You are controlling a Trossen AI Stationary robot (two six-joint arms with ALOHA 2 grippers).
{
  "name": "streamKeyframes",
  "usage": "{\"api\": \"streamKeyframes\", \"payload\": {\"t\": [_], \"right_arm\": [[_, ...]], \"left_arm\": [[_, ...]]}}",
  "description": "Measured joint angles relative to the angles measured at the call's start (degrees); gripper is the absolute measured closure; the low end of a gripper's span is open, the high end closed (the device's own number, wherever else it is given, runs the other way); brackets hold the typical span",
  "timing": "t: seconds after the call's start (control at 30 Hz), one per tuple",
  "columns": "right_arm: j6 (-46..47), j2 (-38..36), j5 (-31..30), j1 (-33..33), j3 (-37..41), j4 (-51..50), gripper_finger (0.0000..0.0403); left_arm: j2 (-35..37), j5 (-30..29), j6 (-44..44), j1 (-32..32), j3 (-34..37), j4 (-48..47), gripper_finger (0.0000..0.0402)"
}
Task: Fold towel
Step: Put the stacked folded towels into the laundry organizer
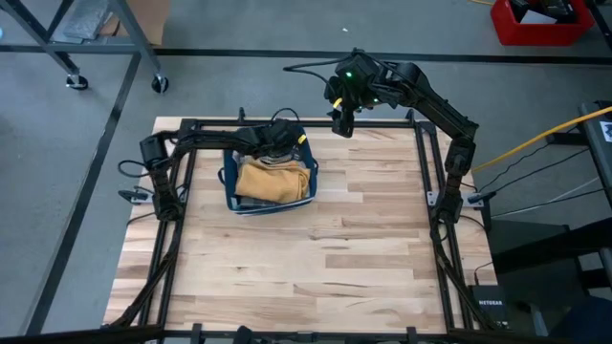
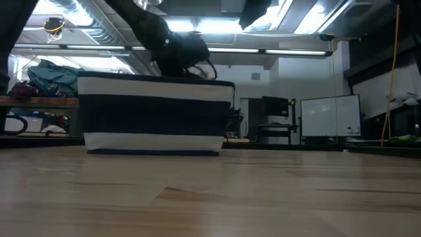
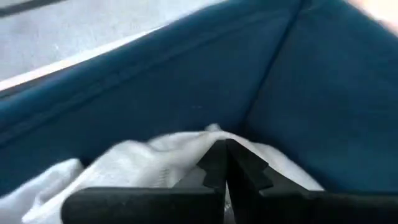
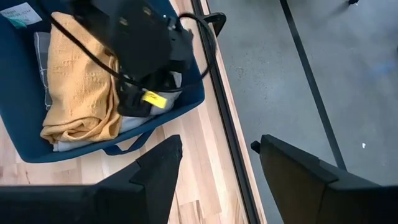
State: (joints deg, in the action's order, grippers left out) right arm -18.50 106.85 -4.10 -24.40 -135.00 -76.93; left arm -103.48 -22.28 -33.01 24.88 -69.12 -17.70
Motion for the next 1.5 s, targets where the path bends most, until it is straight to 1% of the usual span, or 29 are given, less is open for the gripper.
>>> {"api": "streamKeyframes", "payload": {"t": [0.17, 0.27, 0.4, 0.53, 0.7, 0.83, 1.0, 1.1, 1.27, 1.37, 1.5], "right_arm": [[0.0, 0.0, 0.13, 0.0, 0.0, 0.01, 0.018], [0.0, 0.0, 0.16, 0.0, 0.0, 0.11, 0.018], [0.0, 0.0, 0.17, 0.0, 0.0, 0.39, 0.018], [0.0, 0.0, 0.17, 0.0, 0.0, 0.4, 0.018], [-0.02, 0.0, 0.17, 0.0, 0.0, 0.4, 0.018], [-0.27, 0.0, 0.18, 0.0, 0.0, 0.4, 0.018], [-1.3, 0.0, 0.19, 0.0, 0.0, 0.43, 0.018], [-1.31, 0.0, 0.2, 0.0, 0.0, 0.49, 0.018], [-1.33, 0.0, 0.2, 0.0, 0.0, 0.49, 0.018], [-1.33, 0.0, 0.2, 0.0, 0.0, 0.49, 0.018], [-1.33, 0.0, 0.21, 0.0, 0.0, 0.47, 0.018]], "left_arm": [[-3.93, 3.28, 0.03, 1.65, -0.02, 0.09, 0.0401], [-5.66, 3.5, -0.57, 1.79, -0.02, 0.71, 0.0401], [-5.85, 3.45, -1.14, 1.6, -0.02, 2.73, 0.0401], [-3.04, 2.6, -0.97, 1.3, -0.05, 5.42, 0.0401], [3.18, 2.18, 1.98, 0.79, -0.39, 5.29, 0.0401], [9.13, 2.17, 2.13, -0.31, -0.5, 0.72, 0.0401], [11.77, 2.3, 2.0, -3.37, -0.46, -8.71, 0.0401], [11.55, 2.9, 0.31, -5.59, -0.42, -12.73, 0.0401], [10.64, 3.28, 0.52, -8.67, -0.39, -15.27, 0.0401], [9.56, 2.92, 0.37, -9.01, -0.4, -14.9, 0.0401], [6.16, 1.37, 0.49, -7.82, -0.39, -15.02, 0.0401]]}}
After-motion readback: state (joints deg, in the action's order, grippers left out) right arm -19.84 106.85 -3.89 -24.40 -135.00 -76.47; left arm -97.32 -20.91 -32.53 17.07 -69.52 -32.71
